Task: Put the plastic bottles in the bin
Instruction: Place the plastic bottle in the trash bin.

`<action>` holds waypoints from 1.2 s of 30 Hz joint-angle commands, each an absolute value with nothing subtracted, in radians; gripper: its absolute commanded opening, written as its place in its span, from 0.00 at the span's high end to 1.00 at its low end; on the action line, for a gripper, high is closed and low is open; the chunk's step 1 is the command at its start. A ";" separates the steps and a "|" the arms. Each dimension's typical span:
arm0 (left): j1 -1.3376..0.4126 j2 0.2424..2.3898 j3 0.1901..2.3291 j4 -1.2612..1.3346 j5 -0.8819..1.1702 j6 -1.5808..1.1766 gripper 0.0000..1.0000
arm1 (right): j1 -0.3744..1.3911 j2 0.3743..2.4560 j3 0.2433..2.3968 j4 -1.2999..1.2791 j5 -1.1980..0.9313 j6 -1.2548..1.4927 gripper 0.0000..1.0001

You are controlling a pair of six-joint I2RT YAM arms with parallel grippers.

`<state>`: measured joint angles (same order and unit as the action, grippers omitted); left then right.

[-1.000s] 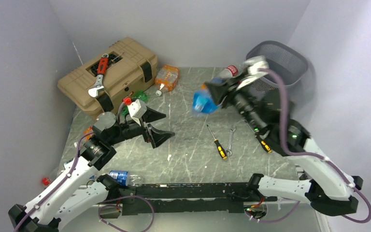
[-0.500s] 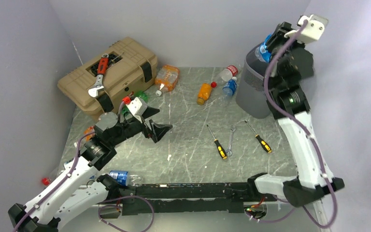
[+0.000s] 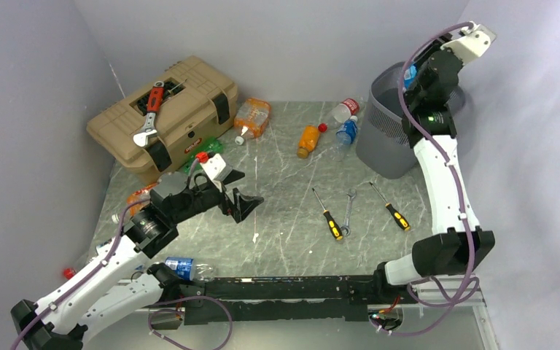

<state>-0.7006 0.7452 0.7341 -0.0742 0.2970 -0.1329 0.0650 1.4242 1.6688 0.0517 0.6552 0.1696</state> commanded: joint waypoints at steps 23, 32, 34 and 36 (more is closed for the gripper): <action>-0.719 0.801 0.809 -0.120 0.321 -0.090 0.01 | -0.021 1.511 1.459 -0.068 0.509 0.262 0.39; -0.720 0.809 0.823 -0.143 0.307 -0.090 0.01 | -0.023 1.477 1.540 -0.120 0.473 0.294 0.10; -0.720 0.813 0.825 -0.148 0.301 -0.092 0.00 | -0.021 1.447 1.553 -0.120 0.449 0.318 0.09; -0.719 0.818 0.827 -0.149 0.290 -0.096 0.01 | -0.012 1.406 1.560 -0.113 0.418 0.333 0.07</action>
<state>-0.7151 0.8104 0.7811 -0.1528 0.3004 -0.0978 -0.0208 1.5227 1.4899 -0.1398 0.4747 0.2909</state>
